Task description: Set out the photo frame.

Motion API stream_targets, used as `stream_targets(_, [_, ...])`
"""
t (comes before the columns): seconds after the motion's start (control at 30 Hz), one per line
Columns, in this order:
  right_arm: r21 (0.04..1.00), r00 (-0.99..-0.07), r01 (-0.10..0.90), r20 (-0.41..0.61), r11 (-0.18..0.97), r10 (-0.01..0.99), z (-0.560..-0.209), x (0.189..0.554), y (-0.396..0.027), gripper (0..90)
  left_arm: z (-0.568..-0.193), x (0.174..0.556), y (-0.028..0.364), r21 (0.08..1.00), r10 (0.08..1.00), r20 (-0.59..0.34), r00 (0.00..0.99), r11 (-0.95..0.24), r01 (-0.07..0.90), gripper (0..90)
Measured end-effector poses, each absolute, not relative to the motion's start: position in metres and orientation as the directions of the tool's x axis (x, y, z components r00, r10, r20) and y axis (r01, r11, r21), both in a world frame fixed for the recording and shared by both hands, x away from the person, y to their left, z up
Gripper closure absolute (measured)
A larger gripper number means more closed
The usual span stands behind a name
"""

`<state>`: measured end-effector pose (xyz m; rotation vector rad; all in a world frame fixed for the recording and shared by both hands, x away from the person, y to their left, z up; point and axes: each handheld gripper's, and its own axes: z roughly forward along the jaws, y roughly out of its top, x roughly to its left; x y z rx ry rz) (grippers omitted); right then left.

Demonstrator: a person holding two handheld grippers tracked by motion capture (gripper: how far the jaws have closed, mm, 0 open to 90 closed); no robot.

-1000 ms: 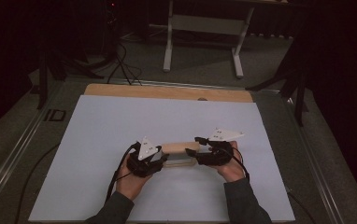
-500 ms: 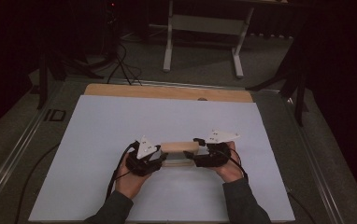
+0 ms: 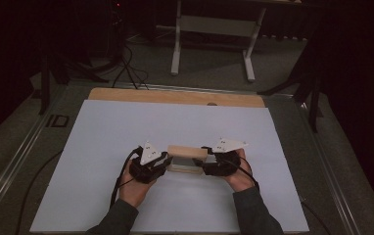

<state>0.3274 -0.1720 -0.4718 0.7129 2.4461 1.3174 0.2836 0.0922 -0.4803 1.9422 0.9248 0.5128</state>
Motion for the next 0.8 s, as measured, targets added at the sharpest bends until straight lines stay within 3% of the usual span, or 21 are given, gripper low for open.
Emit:
stream_targets(0.23, [0.813, -0.843, 0.277, -0.05, 0.513, 0.535, -0.474, 0.327, -0.173, 51.6, -0.482, 0.288, 0.093, 0.855, 0.768, -0.046, 0.639, -0.3, 0.422, 62.6])
stream_targets(0.5, [0.811, -0.852, 0.258, -0.066, 0.525, 0.52, -0.475, 0.327, -0.175, 53.7, -0.486, 0.302, 0.096, 0.849, 0.729, -0.117, 0.675, -0.279, 0.449, 54.2])
stream_targets(0.8, [0.805, -0.86, 0.243, -0.078, 0.541, 0.504, -0.474, 0.327, -0.174, 55.7, -0.49, 0.309, 0.095, 0.852, 0.704, -0.094, 0.704, -0.309, 0.423, 49.4])
